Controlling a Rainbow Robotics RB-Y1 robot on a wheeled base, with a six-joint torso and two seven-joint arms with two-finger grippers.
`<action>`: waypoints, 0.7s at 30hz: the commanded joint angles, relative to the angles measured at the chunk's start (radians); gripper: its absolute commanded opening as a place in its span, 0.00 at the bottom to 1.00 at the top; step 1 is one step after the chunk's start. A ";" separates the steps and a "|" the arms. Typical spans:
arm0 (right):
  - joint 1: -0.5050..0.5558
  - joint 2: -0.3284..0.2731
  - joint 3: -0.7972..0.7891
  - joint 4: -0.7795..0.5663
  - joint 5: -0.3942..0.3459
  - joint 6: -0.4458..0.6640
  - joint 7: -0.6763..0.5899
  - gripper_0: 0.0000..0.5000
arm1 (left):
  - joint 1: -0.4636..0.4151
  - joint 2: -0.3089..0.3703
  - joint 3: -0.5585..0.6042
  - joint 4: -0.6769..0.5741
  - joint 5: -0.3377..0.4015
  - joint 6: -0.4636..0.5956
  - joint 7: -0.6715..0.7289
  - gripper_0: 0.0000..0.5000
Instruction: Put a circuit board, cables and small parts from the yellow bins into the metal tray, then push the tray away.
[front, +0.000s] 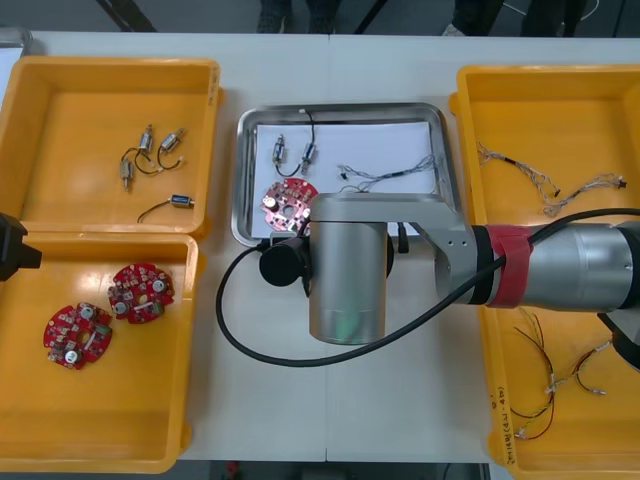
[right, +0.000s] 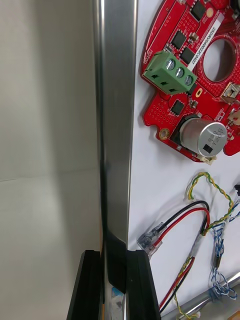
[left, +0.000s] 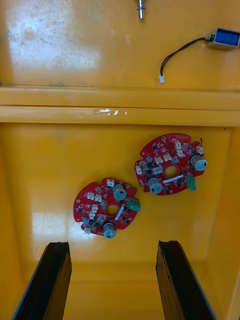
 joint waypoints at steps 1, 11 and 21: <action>-0.070 0.032 0.007 0.027 -0.005 -0.018 0.052 0.00 | 0.015 0.044 0.030 -0.027 0.007 0.006 -0.081 1.00; -0.108 0.052 0.009 0.110 -0.006 -0.055 0.062 0.00 | 0.015 0.044 0.030 -0.027 0.007 0.006 -0.081 1.00; -0.139 0.063 0.007 0.188 -0.006 -0.094 0.076 0.00 | 0.015 0.044 0.030 -0.027 0.007 0.006 -0.081 1.00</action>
